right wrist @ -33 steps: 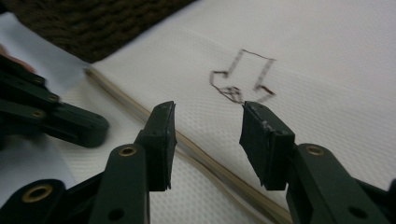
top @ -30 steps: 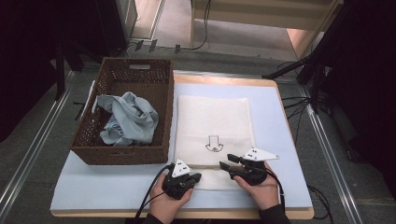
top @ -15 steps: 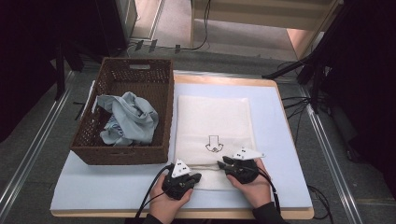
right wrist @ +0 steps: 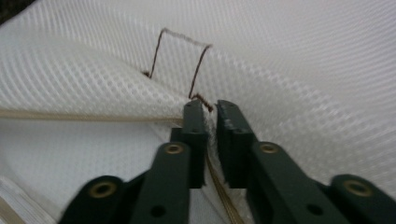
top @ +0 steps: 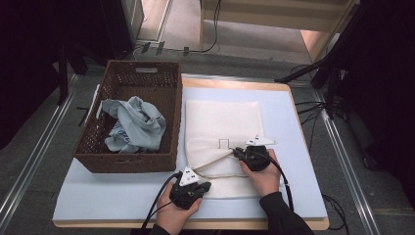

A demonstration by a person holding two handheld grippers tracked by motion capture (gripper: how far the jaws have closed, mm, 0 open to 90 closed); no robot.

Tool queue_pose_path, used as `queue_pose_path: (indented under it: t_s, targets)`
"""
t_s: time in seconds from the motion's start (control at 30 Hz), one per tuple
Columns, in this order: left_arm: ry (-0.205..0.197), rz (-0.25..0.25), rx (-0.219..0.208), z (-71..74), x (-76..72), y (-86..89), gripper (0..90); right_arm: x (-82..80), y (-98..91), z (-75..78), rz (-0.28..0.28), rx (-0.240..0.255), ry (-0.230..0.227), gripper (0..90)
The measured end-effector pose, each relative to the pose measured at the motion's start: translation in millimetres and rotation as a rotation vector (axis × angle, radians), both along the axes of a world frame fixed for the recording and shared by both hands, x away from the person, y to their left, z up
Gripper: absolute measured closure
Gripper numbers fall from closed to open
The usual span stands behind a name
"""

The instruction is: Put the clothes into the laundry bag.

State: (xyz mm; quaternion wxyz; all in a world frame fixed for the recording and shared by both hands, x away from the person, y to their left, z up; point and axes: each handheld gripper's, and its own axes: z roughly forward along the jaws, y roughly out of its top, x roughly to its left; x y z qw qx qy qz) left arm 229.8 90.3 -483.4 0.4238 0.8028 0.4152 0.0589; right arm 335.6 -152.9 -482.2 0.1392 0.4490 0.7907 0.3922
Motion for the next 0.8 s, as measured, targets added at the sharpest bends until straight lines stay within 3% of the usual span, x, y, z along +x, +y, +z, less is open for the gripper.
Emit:
queue_pose_path:
  t_s: [0.07,0.13,0.2,0.23,0.3,0.37,0.43,0.5,0.63,0.7,0.8]
  targets:
    - [-0.001,-0.001,0.000,0.0,0.0,-0.1,90.0,-0.5,-4.8,-1.5,0.024,0.046,0.019,64.6]
    - [-0.001,0.001,0.001,0.0,-0.2,-0.1,90.0,-2.7,-6.3,-2.1,0.087,0.068,0.023,49.6]
    - [0.000,-0.001,0.000,0.0,0.0,-0.1,90.0,-8.2,-4.4,-1.8,0.137,0.023,0.000,37.5]
    - [0.001,-0.002,0.001,0.1,0.1,0.1,90.0,-11.6,-2.9,-1.5,0.149,-0.033,-0.020,32.3]
    - [0.002,0.000,0.001,0.1,0.2,0.1,90.0,-14.2,-2.8,-1.5,0.103,-0.118,-0.045,22.9]
    - [0.001,0.002,0.001,0.0,-0.1,0.0,90.0,-12.8,-7.8,-2.1,0.027,-0.117,-0.019,19.4]
    - [0.000,0.004,0.001,0.0,-0.3,-0.2,90.0,-14.9,-8.3,-3.3,0.014,-0.106,-0.027,23.7]
    - [0.001,0.003,0.001,0.0,-0.1,-0.1,90.0,-20.1,-7.4,-0.5,-0.001,-0.095,-0.038,52.2]
    - [0.006,-0.001,0.000,0.2,0.6,0.3,90.0,-24.1,-4.1,0.7,0.028,-0.079,-0.045,80.0]
    - [0.015,0.000,-0.007,0.3,1.7,0.7,90.0,-23.8,-5.9,1.9,0.019,-0.034,-0.029,86.2]
    - [0.029,-0.005,-0.015,0.4,3.2,1.8,90.0,-24.4,-9.3,7.6,0.005,0.006,-0.049,86.9]
